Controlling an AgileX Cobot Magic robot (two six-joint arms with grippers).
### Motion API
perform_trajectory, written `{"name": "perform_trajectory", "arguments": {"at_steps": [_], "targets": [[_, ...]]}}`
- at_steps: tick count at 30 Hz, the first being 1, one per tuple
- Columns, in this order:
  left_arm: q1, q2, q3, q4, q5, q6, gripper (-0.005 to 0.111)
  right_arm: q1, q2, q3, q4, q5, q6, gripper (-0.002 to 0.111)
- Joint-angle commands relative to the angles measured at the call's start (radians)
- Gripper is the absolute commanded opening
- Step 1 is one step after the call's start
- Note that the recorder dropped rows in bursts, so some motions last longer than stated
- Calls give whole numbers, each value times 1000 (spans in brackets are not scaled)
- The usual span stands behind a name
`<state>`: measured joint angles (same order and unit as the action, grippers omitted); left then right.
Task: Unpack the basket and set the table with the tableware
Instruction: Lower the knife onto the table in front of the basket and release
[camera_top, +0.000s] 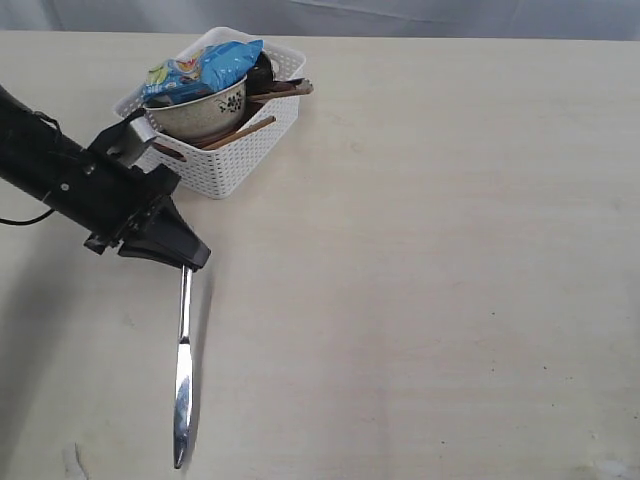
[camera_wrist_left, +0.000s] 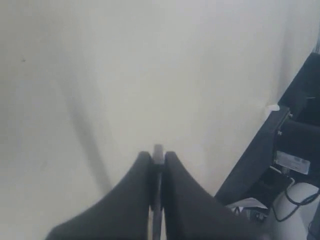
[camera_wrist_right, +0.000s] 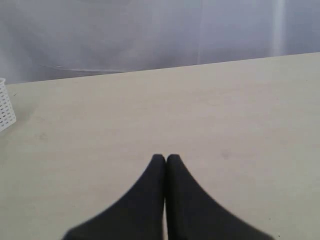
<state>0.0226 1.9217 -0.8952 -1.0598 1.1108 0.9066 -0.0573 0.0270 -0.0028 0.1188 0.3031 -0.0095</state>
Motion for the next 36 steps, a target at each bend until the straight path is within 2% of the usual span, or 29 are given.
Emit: {"name": "perform_trajectory", "arguments": {"at_steps": [1,7,15,27,36], "targets": [[-47,-4,-10,-1,-36,12,0,4,-3,3,-3,-6,-2,0],[-47,-3,-12,-13,-71,2,0,4,-3,3,-3,-6,-2,0],[-47,-3,-12,-54,-33,7,0,4,-3,3,-3,-6,-2,0],[-47,-3,-12,-43,-55,9,0,4,-3,3,-3,-6,-2,0],[-45,-3,-12,20,-93,-1,0,4,-3,3,-3,-6,-2,0]]}}
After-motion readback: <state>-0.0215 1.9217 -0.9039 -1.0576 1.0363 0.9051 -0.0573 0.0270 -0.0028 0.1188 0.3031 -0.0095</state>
